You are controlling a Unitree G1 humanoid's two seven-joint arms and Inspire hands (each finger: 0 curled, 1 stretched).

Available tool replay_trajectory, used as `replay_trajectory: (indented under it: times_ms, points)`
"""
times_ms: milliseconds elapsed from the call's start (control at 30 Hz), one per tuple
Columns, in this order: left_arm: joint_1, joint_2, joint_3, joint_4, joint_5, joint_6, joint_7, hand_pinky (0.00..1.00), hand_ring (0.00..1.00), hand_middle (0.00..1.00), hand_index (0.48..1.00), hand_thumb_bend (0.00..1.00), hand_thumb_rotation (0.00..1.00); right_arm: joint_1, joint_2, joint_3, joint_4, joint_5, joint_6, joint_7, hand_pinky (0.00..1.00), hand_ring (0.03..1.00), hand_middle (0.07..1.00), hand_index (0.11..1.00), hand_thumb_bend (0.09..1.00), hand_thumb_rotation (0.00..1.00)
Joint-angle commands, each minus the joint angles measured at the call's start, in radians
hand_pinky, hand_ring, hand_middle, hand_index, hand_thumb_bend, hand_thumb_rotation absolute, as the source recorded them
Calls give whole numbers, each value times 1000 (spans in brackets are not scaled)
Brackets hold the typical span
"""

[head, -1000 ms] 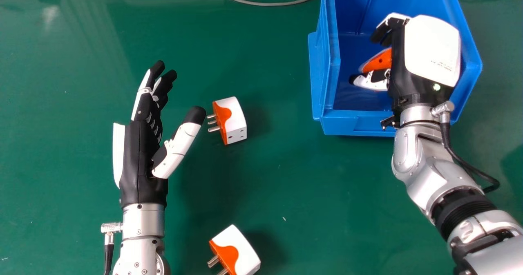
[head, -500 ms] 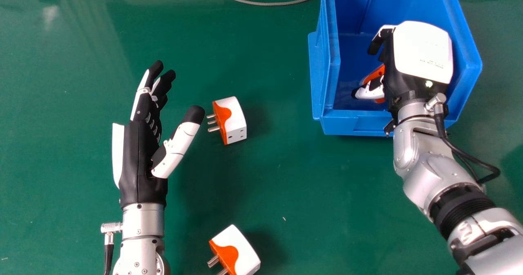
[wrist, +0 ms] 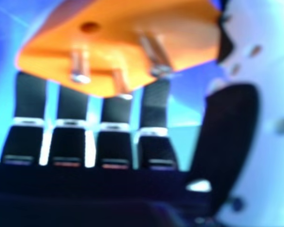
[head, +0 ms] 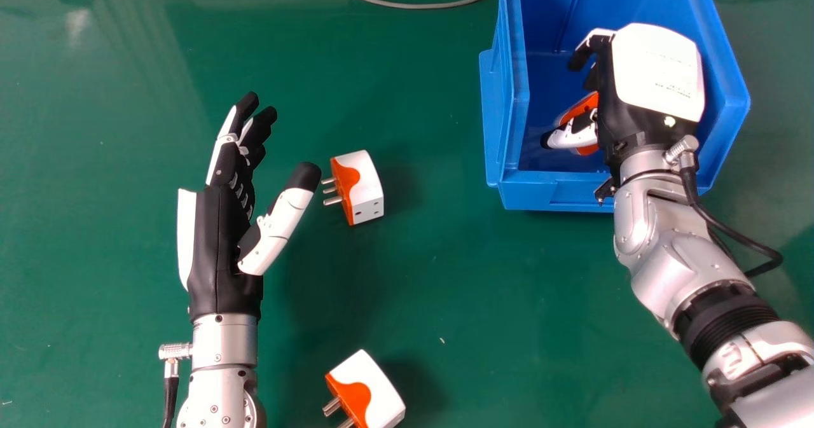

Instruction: Pick all objects and put in blue box

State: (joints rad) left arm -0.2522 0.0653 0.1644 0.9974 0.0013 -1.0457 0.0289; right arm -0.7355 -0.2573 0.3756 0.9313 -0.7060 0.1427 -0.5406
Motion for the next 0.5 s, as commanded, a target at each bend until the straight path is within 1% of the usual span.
replay_trajectory:
  times_ms: [0,67,167,200,233,300,333,433,467]
  points:
    - [-15,0,-3,-5,3,-17,3,930,903,879,898,877,610,-17,-18,-4,-33,0,6,1,566,622,669,681,772,8]
    - [-14,-1,-3,-7,-4,-15,-5,930,903,879,897,877,610,-15,-16,-3,-35,-2,11,-3,590,654,700,696,793,16]
    - [-12,-1,-3,-10,-4,-14,-4,933,905,880,898,876,608,-11,-17,-5,-45,1,13,3,621,686,728,708,817,26]
    - [-12,-1,-3,-10,-4,-14,-6,933,905,880,898,876,607,-11,-16,-5,-46,0,17,6,632,697,736,712,821,27]
    - [-12,0,-3,-10,-2,-14,-4,932,905,880,899,875,607,-11,-15,-5,-48,1,21,7,643,706,743,715,824,28]
    - [-11,1,-4,-12,6,-12,5,930,905,880,900,875,607,-7,-17,-5,-57,1,22,10,654,719,754,719,830,31]
    - [-11,0,-4,-12,8,-12,8,929,905,880,900,877,609,-5,-17,-7,-61,3,20,8,659,723,757,721,831,30]
    - [-13,-3,-4,-10,2,-14,6,928,904,878,900,882,609,3,-17,-17,-79,15,16,14,676,735,767,722,835,27]
    - [-13,-3,-4,-11,3,-13,7,928,904,877,900,883,608,5,-18,-15,-85,14,20,18,684,742,771,723,834,23]
